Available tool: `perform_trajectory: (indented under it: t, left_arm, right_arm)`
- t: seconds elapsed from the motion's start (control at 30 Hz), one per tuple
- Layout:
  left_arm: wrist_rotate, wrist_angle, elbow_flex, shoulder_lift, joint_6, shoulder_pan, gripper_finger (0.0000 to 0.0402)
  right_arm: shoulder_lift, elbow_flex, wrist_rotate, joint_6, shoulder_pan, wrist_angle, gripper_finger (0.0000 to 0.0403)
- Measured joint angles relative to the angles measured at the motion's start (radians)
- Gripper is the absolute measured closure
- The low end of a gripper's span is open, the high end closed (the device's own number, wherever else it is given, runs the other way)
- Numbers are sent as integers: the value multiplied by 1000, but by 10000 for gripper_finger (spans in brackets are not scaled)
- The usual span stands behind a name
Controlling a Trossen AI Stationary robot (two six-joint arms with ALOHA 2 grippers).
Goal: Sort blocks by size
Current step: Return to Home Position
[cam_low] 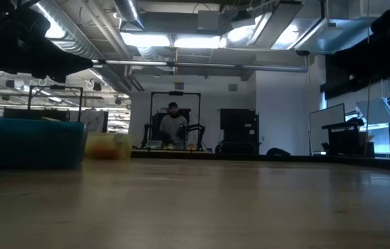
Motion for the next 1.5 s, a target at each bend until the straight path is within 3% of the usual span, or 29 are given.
perform_trajectory:
  t: [0.93, 1.13, 1.5]
  left_arm:
    - [0, 0, 0, 0, 0, 0, 400]
    - [0, 0, 0, 0, 0, 0, 395]
    - [0, 0, 0, 0, 0, 0, 399]
  right_arm:
    - [0, 0, 0, 0, 0, 6, 343]
    - [0, 0, 3, 0, 50, 6, 343]
    - [0, -1, 85, -31, 66, 8, 343]
